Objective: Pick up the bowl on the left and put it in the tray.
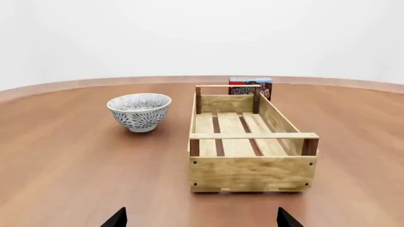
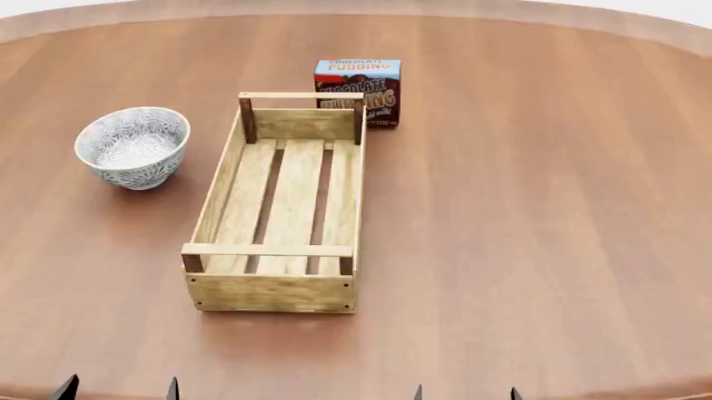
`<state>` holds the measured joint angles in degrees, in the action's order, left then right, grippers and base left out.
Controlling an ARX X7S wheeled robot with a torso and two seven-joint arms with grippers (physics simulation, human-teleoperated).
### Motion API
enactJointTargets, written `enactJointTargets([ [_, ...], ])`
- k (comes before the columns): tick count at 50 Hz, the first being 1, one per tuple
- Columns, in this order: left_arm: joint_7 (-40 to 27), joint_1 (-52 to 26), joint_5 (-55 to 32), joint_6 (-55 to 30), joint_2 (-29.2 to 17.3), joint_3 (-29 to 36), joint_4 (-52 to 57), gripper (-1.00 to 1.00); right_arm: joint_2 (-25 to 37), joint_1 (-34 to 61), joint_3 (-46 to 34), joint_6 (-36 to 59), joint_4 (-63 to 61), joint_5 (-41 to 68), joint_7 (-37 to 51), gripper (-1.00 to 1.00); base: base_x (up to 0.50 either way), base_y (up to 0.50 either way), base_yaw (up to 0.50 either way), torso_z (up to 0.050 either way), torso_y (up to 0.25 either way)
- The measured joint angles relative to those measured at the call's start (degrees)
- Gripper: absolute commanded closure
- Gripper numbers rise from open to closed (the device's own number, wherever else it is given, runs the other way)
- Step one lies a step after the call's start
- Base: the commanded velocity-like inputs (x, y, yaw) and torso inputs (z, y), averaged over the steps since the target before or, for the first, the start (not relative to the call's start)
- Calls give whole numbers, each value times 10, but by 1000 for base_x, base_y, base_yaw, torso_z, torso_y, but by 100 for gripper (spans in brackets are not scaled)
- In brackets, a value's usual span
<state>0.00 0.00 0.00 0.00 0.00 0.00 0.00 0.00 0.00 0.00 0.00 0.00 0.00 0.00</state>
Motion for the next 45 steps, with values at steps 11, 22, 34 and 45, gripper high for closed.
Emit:
enactJointTargets([
  [11, -11, 1, -12, 2, -12, 15, 2, -100, 12, 1, -13, 3, 3, 13, 12, -100, 0, 0, 0, 0, 0],
  [22, -28, 0, -27, 0, -24, 29, 4, -100, 26, 2, -31, 1, 1, 25, 25, -100, 0, 0, 0, 0, 0],
  [34, -41, -2, -41, -1, -34, 41, 6, -100, 38, 2, -44, -5, -3, 37, 37, -100, 0, 395, 0, 0, 0],
  [45, -50, -4, -53, 1, -42, 48, 3, -100, 45, 1, -54, -12, -3, 44, 46, -100, 0, 500, 0, 0, 0],
])
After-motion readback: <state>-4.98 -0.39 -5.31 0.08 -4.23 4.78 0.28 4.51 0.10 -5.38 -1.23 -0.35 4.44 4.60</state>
